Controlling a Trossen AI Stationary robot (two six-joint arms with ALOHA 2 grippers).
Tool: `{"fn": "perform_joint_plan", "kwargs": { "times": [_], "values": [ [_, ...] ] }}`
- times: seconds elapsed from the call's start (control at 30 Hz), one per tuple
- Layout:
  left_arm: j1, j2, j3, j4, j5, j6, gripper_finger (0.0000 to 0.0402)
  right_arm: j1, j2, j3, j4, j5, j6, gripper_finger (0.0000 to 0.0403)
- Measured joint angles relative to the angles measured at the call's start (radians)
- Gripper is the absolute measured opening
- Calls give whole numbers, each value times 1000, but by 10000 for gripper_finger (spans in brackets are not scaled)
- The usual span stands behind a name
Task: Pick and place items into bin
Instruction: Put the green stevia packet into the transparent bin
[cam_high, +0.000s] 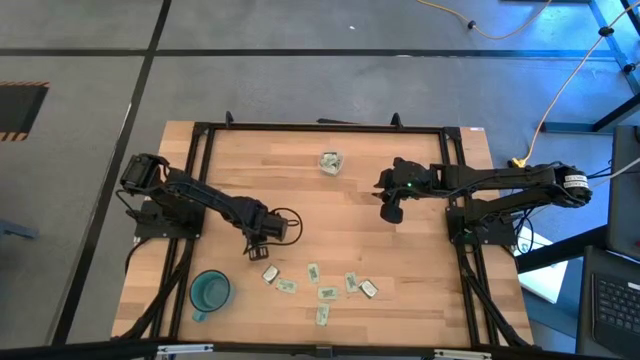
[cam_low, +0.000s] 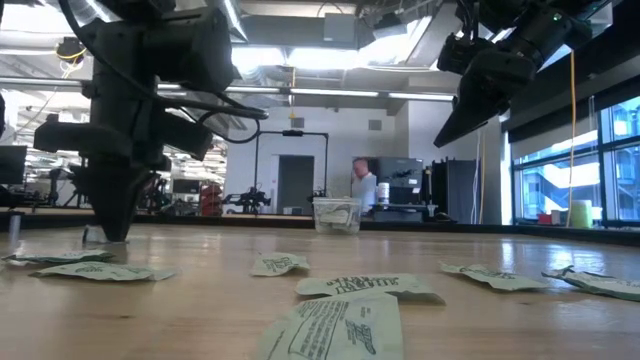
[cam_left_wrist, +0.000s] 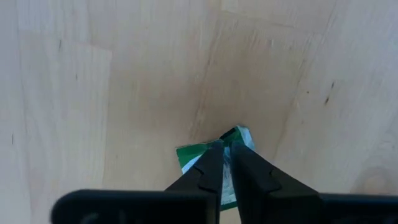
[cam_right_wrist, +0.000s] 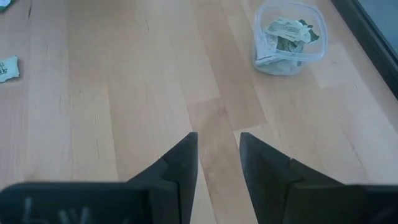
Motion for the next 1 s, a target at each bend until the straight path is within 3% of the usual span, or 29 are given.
{"fn": "perform_joint_plan", "kwargs": {
  "times": [0.33, 0.47, 0.6, 0.83, 1.0],
  "values": [
    [19, -31, 116, -31, 37, 80, 3, 0, 0, 0, -1, 0, -3, 123],
    [59, -50, 212, -15, 9, 194, 3, 0, 0, 0, 0, 0, -5, 123],
    [142, -45, 312, 72, -76, 329, 3, 0, 0, 0, 2, 0, -8, 123],
    [361, 35, 458, 174, -47, 606, 3, 0, 0, 0, 5, 0, -27, 123],
    [481, 159, 571, 232, 10, 771, 3, 0, 0, 0, 5, 0, -28, 123]
  ]
}}
